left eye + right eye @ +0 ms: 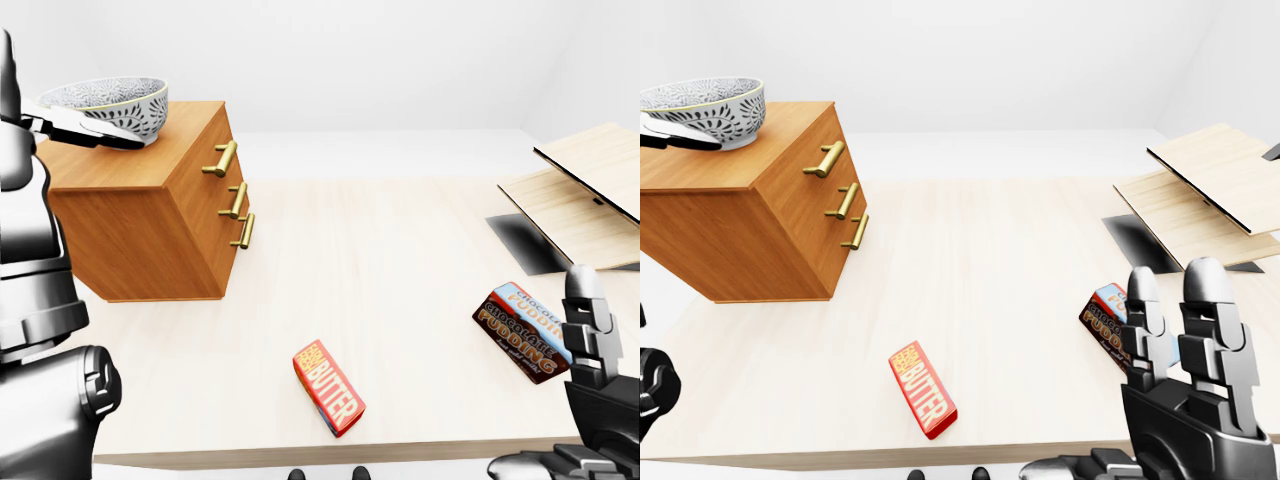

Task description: Close the top drawer of the cabinet and put the bowl on top of it.

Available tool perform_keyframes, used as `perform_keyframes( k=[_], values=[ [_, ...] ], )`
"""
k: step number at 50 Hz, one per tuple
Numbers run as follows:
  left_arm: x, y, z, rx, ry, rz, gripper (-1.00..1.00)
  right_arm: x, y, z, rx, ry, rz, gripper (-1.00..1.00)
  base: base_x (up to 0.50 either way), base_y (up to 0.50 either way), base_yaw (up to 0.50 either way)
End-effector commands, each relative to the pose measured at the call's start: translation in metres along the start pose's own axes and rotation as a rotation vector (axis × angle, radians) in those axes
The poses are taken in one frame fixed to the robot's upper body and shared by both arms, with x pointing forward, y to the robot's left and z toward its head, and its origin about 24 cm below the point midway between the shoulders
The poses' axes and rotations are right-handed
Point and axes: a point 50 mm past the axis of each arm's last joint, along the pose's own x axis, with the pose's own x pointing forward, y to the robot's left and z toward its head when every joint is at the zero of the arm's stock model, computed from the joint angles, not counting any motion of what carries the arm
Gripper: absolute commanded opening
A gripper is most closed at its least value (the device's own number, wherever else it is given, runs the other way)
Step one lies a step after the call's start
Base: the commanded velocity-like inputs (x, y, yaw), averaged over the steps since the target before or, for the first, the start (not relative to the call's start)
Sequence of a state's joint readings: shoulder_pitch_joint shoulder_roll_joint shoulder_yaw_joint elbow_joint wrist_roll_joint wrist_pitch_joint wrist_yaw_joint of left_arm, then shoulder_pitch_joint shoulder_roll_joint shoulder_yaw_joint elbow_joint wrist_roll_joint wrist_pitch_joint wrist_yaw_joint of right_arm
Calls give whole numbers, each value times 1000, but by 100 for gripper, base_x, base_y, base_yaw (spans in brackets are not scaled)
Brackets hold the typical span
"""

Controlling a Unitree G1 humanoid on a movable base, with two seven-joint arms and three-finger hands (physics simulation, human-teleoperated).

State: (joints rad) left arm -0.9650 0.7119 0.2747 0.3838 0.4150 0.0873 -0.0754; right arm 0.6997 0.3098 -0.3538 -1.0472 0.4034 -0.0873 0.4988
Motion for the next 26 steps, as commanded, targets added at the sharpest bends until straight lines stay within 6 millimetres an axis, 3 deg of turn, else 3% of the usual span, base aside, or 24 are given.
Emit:
perform_keyframes(
  k=[1, 6, 16, 26],
  values=[
    [-34, 6, 42, -114, -249, -36, 100, 1, 1, -1, -3, -1, 2, 100, 0, 0, 0],
    [-49, 8, 59, -192, -355, -60, 100, 1, 1, -1, -1, 3, 1, 100, 0, 0, 0],
    [-109, 16, 109, -388, -676, -95, 100, 1, 1, -1, 0, 5, 1, 100, 0, 0, 0],
    [-151, 21, 123, -625, -812, -91, 100, 0, 2, -1, -1, 10, 4, 100, 0, 0, 0]
  ],
)
